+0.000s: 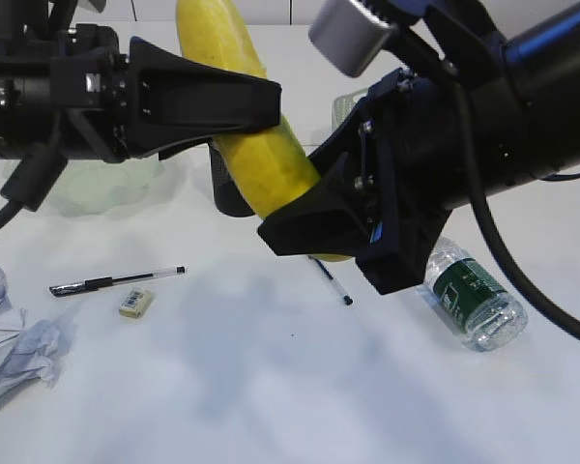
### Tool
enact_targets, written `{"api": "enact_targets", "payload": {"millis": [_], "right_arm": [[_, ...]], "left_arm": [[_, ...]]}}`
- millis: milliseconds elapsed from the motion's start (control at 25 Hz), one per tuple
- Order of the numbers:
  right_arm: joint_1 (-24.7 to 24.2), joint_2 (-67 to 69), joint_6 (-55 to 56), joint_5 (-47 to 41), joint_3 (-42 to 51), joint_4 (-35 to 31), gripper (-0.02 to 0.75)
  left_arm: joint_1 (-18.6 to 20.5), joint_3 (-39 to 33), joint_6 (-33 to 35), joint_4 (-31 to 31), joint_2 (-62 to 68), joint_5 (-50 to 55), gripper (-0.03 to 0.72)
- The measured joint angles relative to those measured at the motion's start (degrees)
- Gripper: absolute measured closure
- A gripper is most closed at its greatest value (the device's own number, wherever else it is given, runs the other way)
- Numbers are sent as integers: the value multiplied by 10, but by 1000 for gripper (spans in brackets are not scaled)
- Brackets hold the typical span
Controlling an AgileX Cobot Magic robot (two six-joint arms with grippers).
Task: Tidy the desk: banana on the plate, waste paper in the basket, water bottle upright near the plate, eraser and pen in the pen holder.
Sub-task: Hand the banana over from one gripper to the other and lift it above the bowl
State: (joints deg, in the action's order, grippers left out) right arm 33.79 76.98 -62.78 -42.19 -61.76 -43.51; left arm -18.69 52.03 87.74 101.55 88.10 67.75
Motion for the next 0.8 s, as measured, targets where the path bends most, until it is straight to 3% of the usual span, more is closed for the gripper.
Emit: {"api": "enact_targets", "payload": {"millis": [480, 800], "right_arm": [[0, 0, -1, 3, 0, 0, 409], [0, -1, 11, 10, 0, -2, 276]], "left_arm": [[-1, 0, -1, 1, 0, 1, 339], [-2, 0, 12, -8, 0, 0, 379]]}}
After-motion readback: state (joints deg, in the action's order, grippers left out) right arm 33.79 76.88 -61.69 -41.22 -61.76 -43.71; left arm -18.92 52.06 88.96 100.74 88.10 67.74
